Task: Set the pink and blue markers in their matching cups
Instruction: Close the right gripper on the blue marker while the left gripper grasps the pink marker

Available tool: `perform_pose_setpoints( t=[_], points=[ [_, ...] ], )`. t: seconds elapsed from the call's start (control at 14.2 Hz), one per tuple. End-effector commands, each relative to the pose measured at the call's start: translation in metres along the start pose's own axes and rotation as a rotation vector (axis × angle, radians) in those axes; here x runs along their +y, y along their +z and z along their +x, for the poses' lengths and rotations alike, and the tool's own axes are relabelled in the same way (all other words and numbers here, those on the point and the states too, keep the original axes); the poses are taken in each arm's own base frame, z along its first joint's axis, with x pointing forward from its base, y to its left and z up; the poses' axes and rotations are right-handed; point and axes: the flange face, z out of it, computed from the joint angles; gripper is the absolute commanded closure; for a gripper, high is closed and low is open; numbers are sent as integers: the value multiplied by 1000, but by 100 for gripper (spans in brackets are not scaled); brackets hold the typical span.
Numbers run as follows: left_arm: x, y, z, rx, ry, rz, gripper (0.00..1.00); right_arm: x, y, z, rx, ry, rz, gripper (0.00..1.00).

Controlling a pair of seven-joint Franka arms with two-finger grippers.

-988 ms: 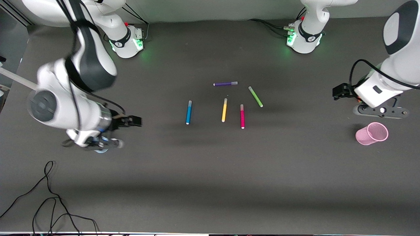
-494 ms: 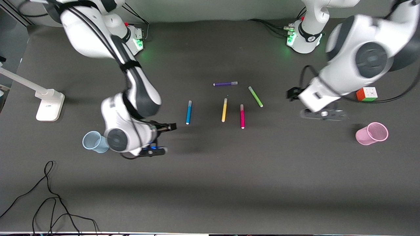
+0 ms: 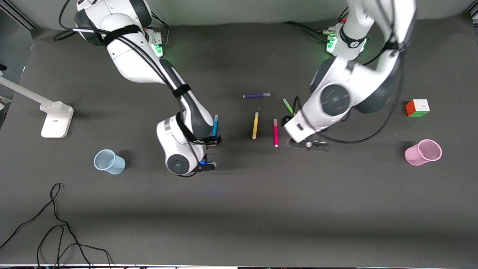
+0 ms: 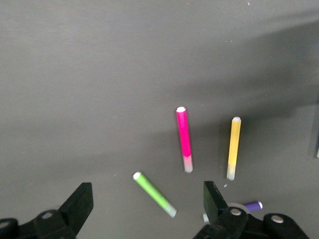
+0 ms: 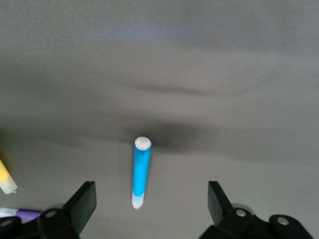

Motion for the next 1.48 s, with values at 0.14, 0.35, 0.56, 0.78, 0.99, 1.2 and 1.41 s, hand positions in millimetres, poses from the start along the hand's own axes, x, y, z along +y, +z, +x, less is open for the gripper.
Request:
perform_pose_setpoints(
  t=[0.14,0.35,0.56,0.78,0.99,1.2,1.41],
  points=[
    [26,83,-6,15,-16,3,2,-6,26,14,-35,34,-4,10],
    [35,120,-23,56,-65,-8,2,-9,39,16,-50,67,-17,17],
    [50,140,-28,65,-111,-11,2,-11,43,16,-54,71,-20,26],
    [50,159,-31,43,-117,0,5,-12,43,15,-56,88,-18,58],
    [47,171,-34,46,-113,4,23,-12,44,15,-65,97,-11,100],
    [45,184,-30,52,-117,1,24,-12,40,13,-76,105,15,100],
    [41,189,-26,68,-125,-8,29,-9,19,10,-46,106,18,100]
  ],
)
